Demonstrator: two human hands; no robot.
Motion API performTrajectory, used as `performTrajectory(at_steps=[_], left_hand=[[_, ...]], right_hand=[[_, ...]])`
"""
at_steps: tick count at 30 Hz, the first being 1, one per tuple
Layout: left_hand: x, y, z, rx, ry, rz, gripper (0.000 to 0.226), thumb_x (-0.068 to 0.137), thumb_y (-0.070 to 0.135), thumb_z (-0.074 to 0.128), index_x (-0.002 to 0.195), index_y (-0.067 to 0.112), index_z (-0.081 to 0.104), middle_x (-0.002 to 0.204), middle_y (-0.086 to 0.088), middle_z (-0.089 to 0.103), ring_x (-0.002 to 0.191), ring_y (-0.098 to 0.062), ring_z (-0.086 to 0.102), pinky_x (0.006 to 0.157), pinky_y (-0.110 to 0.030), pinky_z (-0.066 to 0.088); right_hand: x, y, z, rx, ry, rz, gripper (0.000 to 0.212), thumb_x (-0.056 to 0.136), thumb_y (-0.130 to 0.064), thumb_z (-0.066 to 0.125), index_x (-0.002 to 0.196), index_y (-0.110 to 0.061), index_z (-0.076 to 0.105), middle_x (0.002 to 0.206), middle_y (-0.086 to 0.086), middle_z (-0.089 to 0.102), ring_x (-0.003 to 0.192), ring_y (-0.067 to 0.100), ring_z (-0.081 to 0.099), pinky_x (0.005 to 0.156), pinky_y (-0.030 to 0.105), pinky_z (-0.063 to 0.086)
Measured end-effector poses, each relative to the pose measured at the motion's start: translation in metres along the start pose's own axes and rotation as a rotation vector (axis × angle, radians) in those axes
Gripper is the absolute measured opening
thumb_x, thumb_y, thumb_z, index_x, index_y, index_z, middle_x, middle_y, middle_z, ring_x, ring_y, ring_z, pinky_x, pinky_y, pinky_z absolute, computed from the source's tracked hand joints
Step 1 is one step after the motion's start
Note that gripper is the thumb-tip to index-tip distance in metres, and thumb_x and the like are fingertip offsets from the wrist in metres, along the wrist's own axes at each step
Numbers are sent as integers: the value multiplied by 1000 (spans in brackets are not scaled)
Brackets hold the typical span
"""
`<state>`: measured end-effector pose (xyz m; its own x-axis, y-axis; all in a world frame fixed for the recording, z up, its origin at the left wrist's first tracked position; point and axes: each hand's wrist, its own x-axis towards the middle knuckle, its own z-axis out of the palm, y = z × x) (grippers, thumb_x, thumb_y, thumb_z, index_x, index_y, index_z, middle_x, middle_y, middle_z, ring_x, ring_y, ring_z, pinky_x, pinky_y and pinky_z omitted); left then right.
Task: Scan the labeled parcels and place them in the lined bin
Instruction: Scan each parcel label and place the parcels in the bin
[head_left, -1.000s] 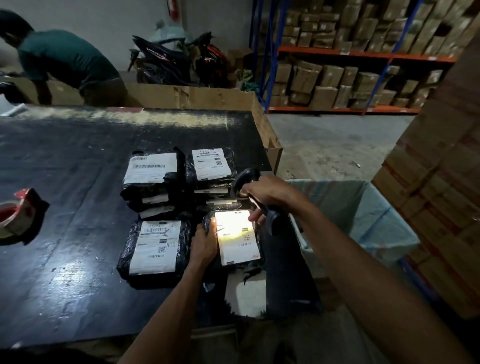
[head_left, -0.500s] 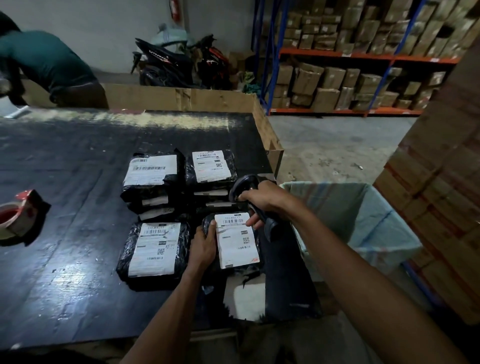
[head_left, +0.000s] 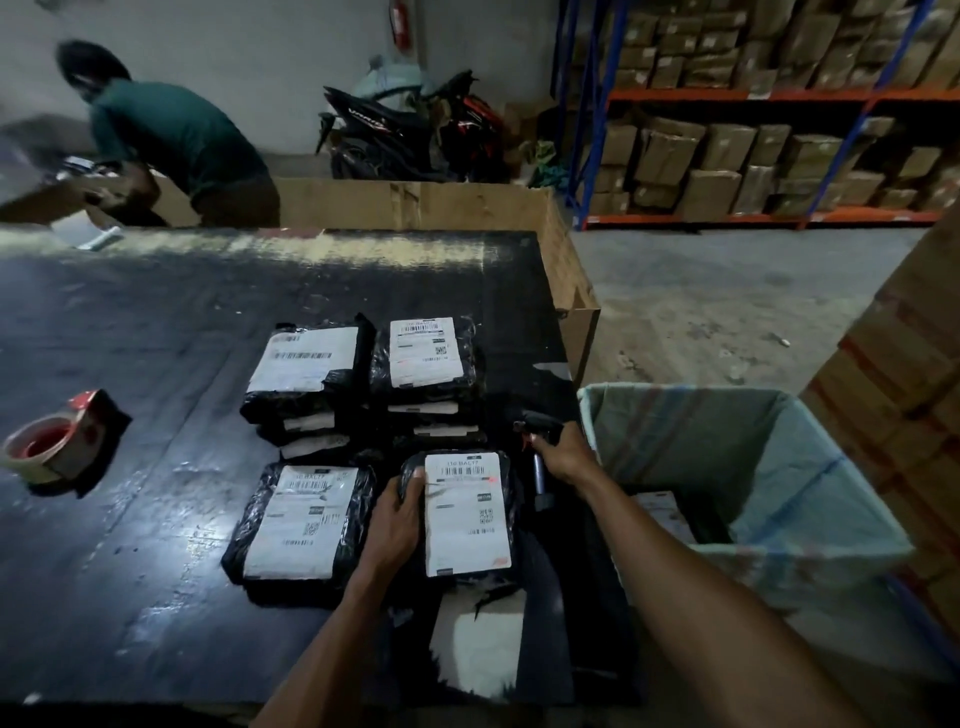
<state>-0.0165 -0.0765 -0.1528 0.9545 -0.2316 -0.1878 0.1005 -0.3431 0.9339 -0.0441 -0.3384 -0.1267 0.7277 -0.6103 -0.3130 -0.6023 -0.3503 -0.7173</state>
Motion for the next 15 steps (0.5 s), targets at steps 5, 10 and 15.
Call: performTrajectory(at_steps=[5,10,15], left_hand=[[-1,10,2,-29,-30,-21,48,96,59,50,106,17,72,98,1,79,99,-18,74,87,-35,58],[-9,57,22,-147,-79,-11,29,105,34,46,107,24,73,101,3,79,100,-13,73,78,-19,56],[0,112,82,-225,-131,-6,39,105,38,43,115,16,73,106,-6,78,102,-21,73,89,-35,55]], right_hand=[[25,1,-4,-122,-129,-83,82,77,-70,67,127,-5,58,129,19,64,119,37,62,95,38,51],[49,21,-22,-207,-248,-143,117,52,-103,39,119,-12,70,126,19,65,118,32,63,97,36,52],[32,17,-85,313,-261,-188,60,87,-75,47,67,-20,56,65,1,58,64,18,57,66,30,42]])
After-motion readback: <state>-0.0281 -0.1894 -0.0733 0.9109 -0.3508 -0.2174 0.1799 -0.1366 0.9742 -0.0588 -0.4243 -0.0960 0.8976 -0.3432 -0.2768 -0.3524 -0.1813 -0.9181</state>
